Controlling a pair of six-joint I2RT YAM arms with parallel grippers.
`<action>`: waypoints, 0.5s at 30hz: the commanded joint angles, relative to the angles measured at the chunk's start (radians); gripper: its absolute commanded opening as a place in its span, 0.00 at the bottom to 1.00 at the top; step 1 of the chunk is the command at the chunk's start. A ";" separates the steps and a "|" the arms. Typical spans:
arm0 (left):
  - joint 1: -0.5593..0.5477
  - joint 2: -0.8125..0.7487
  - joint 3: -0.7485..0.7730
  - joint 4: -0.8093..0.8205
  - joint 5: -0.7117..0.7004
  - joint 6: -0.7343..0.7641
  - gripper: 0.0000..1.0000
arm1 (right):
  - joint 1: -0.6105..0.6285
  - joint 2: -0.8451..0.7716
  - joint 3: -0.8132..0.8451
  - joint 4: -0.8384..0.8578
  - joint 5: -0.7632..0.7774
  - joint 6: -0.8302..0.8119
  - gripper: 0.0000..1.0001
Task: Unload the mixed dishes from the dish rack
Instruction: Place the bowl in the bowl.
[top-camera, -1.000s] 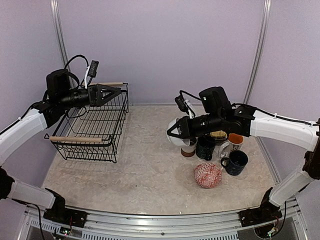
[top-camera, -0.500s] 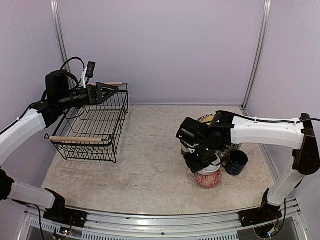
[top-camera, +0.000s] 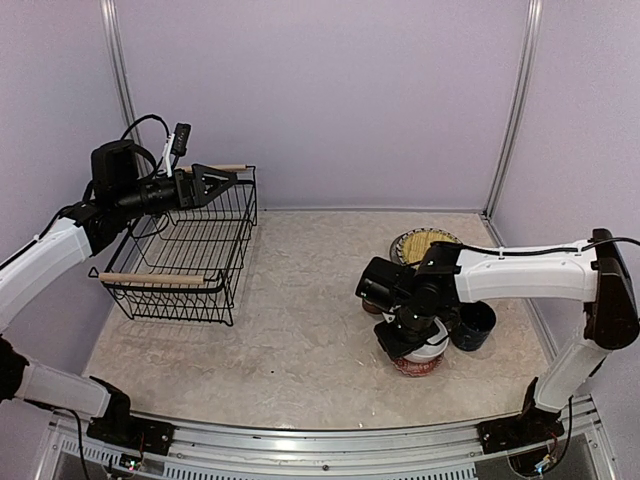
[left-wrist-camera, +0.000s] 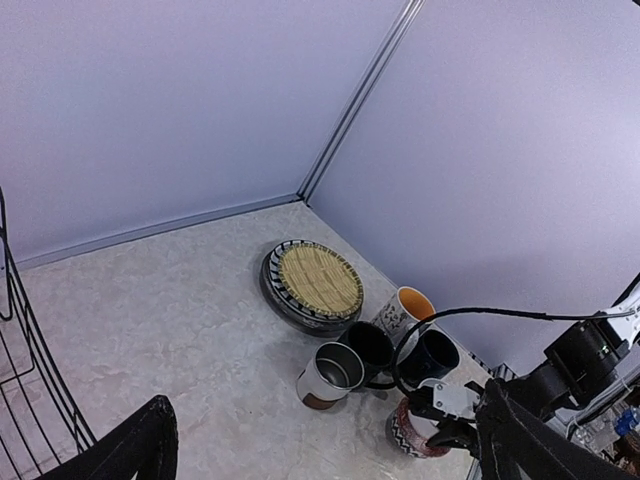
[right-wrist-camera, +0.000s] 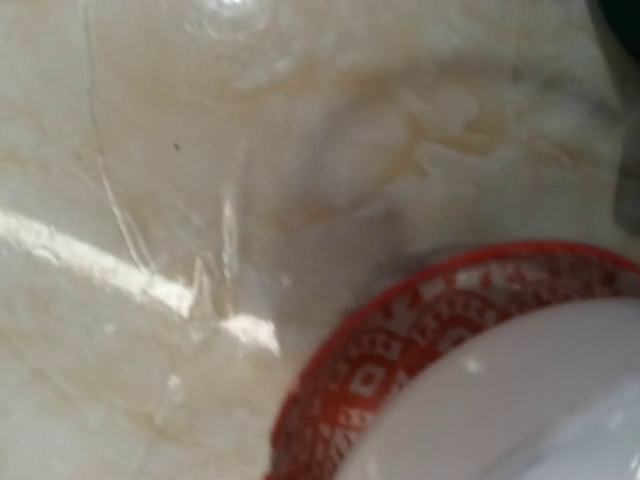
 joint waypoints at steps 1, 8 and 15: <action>0.003 0.002 0.001 -0.014 0.005 -0.004 0.99 | -0.011 0.036 -0.011 0.063 0.007 -0.010 0.00; 0.001 -0.002 0.006 -0.023 0.007 -0.005 0.99 | -0.012 0.068 -0.043 0.074 0.010 0.011 0.00; -0.007 -0.016 0.002 -0.016 0.002 -0.005 0.99 | -0.011 0.044 -0.077 0.107 0.033 0.047 0.23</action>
